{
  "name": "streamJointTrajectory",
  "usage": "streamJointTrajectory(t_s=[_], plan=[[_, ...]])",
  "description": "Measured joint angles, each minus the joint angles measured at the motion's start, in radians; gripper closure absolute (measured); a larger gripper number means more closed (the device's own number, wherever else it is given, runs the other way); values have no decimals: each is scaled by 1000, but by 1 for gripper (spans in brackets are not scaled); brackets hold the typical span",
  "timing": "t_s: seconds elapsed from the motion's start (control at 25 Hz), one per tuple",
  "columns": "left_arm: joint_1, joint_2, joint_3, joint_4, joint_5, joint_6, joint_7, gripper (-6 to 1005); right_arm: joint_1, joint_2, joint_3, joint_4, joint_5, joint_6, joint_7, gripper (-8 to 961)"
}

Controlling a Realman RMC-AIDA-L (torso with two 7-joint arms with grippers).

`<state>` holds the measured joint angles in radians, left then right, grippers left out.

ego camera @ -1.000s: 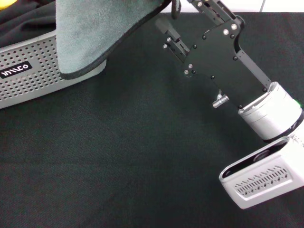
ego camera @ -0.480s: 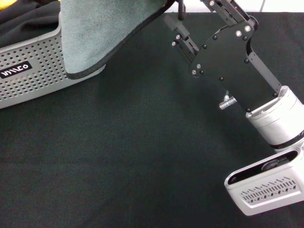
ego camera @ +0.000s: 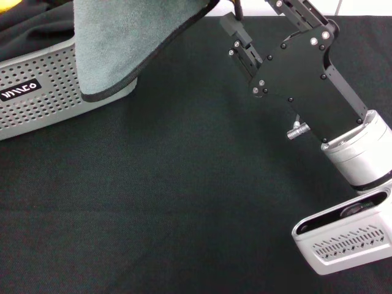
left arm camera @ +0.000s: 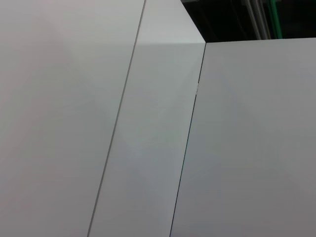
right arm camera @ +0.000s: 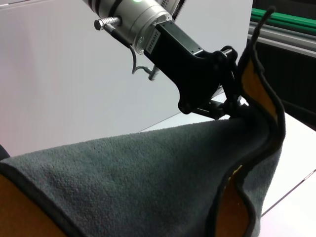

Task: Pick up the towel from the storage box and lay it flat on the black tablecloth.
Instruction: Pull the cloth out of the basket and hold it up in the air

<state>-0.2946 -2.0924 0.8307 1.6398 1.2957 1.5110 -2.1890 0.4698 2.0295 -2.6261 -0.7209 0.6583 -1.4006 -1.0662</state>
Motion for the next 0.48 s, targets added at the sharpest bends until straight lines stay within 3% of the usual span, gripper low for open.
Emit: streamJointTrajectory(t_s=[0.48], plan=[[-3, 0, 1, 0, 0, 9, 1, 998, 9, 0, 6, -3, 57, 15, 4, 635]])
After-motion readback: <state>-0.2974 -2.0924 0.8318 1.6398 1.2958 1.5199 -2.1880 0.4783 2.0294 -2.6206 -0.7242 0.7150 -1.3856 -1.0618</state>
